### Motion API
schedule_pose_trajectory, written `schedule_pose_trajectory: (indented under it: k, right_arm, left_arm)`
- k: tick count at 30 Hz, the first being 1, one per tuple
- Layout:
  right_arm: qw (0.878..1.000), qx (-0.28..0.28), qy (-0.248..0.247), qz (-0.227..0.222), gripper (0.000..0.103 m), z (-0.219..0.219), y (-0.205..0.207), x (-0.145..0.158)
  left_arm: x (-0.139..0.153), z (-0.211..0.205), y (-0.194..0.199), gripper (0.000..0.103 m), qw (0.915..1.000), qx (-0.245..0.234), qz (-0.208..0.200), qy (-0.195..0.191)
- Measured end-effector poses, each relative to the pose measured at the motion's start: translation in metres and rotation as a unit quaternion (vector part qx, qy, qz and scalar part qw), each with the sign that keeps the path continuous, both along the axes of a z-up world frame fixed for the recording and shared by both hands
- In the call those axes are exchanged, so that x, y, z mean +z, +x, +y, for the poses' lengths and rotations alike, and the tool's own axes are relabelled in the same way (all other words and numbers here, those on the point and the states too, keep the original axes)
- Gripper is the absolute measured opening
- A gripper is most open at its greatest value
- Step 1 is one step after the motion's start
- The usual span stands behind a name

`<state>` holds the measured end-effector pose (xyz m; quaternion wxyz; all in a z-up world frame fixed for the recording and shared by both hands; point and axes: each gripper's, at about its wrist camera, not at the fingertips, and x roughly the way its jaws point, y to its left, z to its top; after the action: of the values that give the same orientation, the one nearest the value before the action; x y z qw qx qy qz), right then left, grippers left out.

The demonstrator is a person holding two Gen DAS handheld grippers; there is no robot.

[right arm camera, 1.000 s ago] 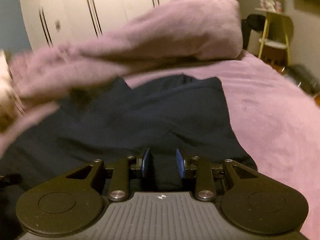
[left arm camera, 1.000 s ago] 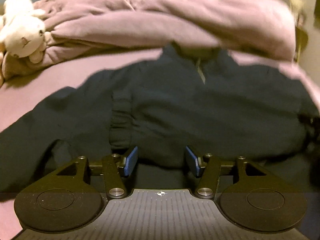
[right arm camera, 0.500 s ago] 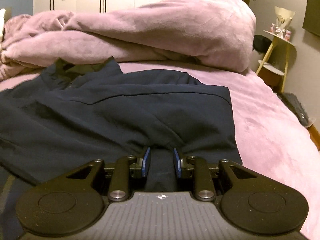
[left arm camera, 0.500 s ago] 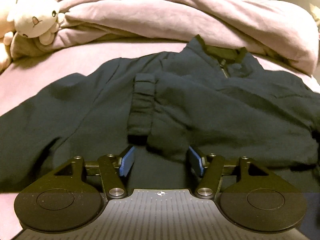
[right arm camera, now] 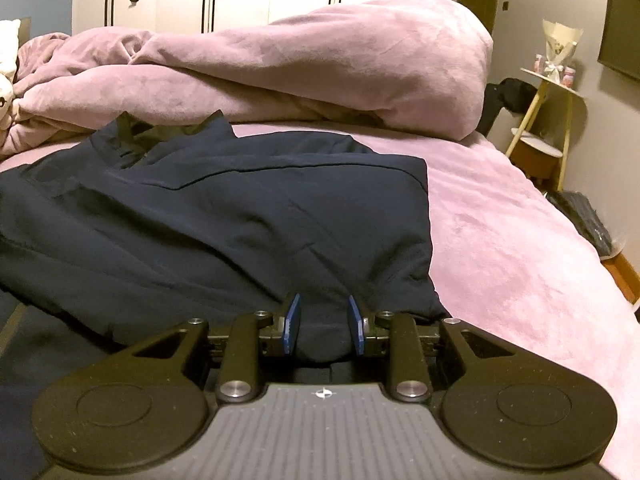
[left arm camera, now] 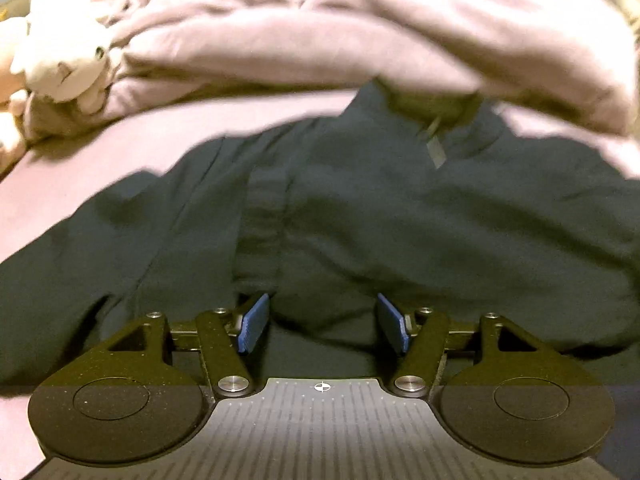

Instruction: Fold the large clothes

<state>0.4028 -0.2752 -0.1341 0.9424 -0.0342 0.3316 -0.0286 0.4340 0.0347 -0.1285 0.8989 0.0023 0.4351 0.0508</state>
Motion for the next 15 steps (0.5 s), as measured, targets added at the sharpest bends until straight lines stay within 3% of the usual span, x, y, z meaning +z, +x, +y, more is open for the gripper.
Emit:
schedule_pose_trajectory:
  k: [15]
  right_arm:
    - [1.0, 0.017, -0.014, -0.013, 0.025, -0.0058, -0.001, -0.0086]
  left_arm:
    - [-0.0104, 0.0021, -0.0043, 0.075, 0.9999, 0.002, -0.006, 0.014]
